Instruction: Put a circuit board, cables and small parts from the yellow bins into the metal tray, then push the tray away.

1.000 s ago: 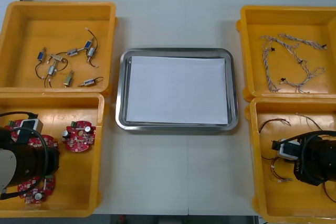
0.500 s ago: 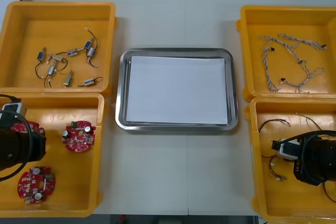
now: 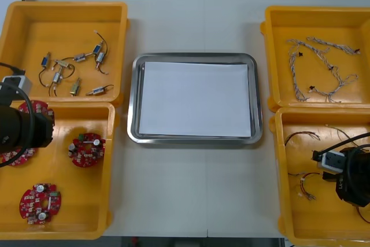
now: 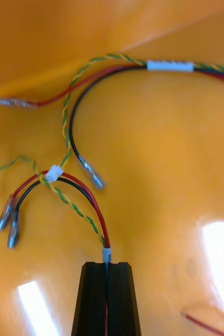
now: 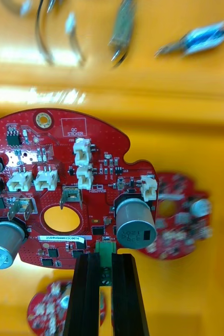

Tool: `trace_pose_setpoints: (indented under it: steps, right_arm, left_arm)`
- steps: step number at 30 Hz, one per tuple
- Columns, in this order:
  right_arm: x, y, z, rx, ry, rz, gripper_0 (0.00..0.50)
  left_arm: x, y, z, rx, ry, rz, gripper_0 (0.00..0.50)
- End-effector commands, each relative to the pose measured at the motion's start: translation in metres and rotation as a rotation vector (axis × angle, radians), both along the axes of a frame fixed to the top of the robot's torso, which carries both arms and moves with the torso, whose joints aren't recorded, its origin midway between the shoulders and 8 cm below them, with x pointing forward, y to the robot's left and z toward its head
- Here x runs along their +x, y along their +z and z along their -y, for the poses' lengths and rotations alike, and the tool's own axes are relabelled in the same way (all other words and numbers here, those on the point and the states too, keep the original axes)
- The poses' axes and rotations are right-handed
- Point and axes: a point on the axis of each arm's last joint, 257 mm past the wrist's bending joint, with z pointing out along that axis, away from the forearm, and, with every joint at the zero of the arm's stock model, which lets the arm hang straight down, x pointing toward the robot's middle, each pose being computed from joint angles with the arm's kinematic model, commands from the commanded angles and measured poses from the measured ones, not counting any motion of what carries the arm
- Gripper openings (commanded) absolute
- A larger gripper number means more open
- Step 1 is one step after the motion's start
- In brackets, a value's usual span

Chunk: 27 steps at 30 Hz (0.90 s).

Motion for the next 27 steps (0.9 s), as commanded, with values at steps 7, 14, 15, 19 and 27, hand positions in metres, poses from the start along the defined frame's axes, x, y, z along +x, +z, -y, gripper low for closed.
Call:
trace_pose_setpoints:
  steps: [7, 14, 15, 19, 27]
  right_arm:
    - [0.015, 0.044, 0.031, 0.000, -0.060, 0.042, 0.000]
    - [0.020, 0.065, 0.035, 0.026, -0.067, 0.056, 0.000]
    - [0.022, 0.068, 0.035, 0.027, -0.067, 0.058, 0.000]
    - [0.023, 0.079, 0.035, 0.035, -0.060, 0.055, 0.000]
    - [0.022, 0.100, 0.033, 0.008, -0.022, 0.052, 0.000]
  left_arm:
    - [0.036, 0.066, 0.085, -0.083, -0.153, 0.142, 0.000]
    - [0.039, 0.075, 0.146, -0.129, -0.223, 0.138, 0.000]
    - [0.039, 0.075, 0.154, -0.134, -0.230, 0.135, 0.000]
    - [0.043, 0.074, 0.183, -0.144, -0.252, 0.110, 0.000]
    - [0.058, 0.052, 0.210, -0.095, -0.252, 0.033, 0.000]
